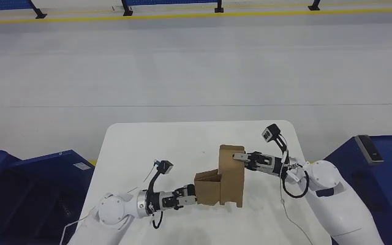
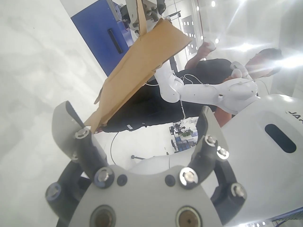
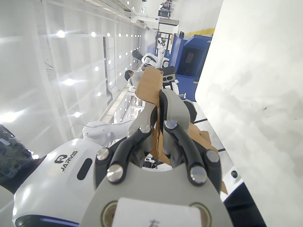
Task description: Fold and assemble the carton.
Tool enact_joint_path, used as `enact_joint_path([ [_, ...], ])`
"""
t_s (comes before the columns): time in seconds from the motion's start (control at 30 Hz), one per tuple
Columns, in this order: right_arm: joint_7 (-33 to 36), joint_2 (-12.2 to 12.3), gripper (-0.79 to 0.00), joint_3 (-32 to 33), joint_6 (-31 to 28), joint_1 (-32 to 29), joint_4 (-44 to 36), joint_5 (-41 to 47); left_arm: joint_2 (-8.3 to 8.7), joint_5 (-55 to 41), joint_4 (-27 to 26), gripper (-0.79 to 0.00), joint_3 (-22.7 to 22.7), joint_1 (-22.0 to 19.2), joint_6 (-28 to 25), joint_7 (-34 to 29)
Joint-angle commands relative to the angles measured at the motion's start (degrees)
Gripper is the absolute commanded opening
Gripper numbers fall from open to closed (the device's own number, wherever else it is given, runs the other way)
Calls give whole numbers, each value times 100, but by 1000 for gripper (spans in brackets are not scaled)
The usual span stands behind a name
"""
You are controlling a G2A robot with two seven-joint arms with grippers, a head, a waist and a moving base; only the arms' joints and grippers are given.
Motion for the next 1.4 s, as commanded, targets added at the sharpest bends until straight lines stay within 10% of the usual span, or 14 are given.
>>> enact_joint_path([
  [0.0,-273,-3,-785,35,-111,-89,-177,-170,74,840,-193,0,-400,89,-95,288],
  [0.3,-1437,20,-785,368,-206,-681,-820,-1056,103,6081,-1767,0,-1293,1429,-108,3821],
  [0.5,-1674,9,-785,390,-354,-694,-891,-1248,103,6081,-1767,0,-1293,1429,-108,3821],
  [0.63,-1876,-2,-785,283,-493,-778,-1116,-1892,105,8359,-2158,0,-1083,1355,148,4340],
  [0.97,-2176,-30,-785,241,-726,-898,-1351,-2474,-67,8940,-1698,0,139,762,464,4514],
  [1.37,-2473,-76,-785,268,-778,-947,-1242,-2558,-43,8544,-1772,0,402,786,-523,4564],
])
